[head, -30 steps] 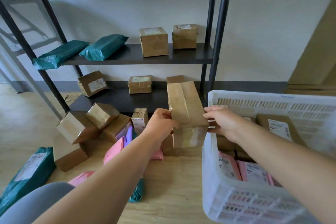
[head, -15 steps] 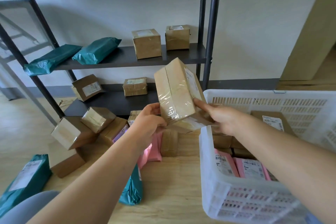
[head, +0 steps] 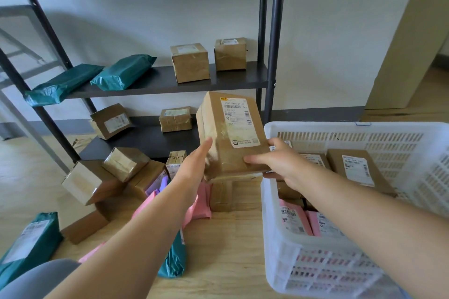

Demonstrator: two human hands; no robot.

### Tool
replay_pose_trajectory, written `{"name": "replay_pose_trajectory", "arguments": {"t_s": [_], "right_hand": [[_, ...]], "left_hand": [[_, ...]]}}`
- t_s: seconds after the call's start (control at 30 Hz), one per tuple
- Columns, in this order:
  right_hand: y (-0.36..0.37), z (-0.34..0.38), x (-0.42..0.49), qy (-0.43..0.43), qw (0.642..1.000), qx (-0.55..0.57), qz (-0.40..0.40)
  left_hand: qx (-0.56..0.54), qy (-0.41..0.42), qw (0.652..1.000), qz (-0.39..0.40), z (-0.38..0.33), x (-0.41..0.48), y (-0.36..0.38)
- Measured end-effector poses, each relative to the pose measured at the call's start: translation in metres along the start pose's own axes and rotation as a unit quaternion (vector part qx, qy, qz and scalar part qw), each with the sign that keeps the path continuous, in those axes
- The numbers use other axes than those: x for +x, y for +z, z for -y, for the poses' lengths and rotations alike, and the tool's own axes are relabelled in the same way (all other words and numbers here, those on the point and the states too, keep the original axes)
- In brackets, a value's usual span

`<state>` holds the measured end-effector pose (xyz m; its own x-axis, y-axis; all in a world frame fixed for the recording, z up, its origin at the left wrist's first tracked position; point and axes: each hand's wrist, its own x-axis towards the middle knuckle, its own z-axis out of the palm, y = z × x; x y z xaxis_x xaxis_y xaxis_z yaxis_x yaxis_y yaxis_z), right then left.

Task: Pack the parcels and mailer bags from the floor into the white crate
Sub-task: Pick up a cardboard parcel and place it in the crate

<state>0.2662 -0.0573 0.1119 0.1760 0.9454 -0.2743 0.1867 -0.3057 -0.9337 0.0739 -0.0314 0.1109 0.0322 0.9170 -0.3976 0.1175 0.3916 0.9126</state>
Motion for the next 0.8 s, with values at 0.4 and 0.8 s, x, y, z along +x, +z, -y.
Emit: {"name": "replay_pose_trajectory", "arguments": {"t_s": [0.4,0.8], "right_hand": [[-0.047,0.002,-0.012,0.007,0.998,0.047,-0.045],[-0.161,-0.012,-0.021,0.075,0.969,0.107,-0.210]], "left_hand": [[-0.003,0.087,0.996,0.018,-0.010,-0.010,0.048],[-0.013,0.071,0.989,0.129,-0.031,-0.005,0.194]]}}
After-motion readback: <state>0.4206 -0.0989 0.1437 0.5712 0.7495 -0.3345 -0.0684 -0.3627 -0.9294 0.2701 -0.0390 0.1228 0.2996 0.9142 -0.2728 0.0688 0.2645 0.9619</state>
